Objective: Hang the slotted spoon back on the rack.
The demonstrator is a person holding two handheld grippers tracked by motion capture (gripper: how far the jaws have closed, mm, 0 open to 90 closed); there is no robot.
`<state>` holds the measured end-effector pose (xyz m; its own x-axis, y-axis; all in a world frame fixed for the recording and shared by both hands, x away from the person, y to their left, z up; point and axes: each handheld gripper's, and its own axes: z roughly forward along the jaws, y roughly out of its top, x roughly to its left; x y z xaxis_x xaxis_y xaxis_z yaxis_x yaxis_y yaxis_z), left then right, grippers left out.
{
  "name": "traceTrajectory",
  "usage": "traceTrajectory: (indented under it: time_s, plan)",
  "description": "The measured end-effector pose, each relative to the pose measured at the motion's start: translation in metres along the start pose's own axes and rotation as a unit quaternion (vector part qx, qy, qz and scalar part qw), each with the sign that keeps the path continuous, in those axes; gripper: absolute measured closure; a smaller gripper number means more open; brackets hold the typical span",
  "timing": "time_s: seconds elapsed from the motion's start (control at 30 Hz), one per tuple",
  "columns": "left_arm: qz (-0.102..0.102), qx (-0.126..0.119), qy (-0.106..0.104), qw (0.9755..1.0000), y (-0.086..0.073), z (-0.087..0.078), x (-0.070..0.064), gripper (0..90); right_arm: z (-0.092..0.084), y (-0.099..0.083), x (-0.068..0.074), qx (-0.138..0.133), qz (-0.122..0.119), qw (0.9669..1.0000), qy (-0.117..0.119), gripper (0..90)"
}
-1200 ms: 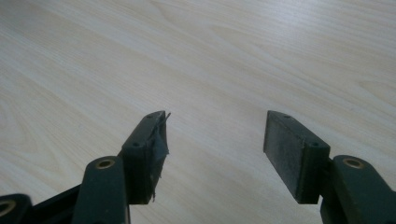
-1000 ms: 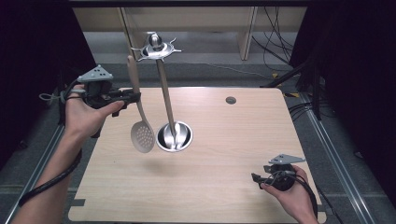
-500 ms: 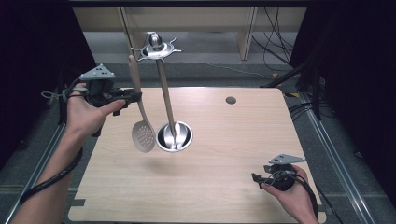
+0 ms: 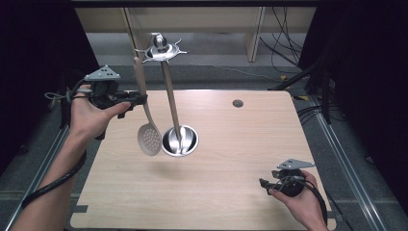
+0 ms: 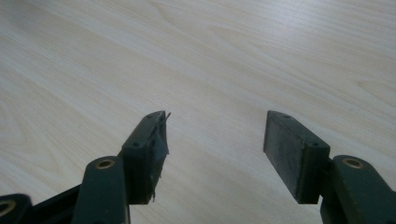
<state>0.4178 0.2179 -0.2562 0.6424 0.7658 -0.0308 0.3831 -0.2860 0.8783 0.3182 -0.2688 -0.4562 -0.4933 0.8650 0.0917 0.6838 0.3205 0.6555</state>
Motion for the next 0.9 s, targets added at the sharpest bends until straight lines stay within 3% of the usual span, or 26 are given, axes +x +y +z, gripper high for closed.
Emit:
traceTrajectory:
  time_s: [0.9]
  plan:
    - [0.003, 0.010, -0.002, 0.9999, 0.0030, 0.0091, -0.0014, 74.0, -0.0001, -0.0002, -0.0003, 0.001, 0.001, 1.0000, -0.001, 40.2]
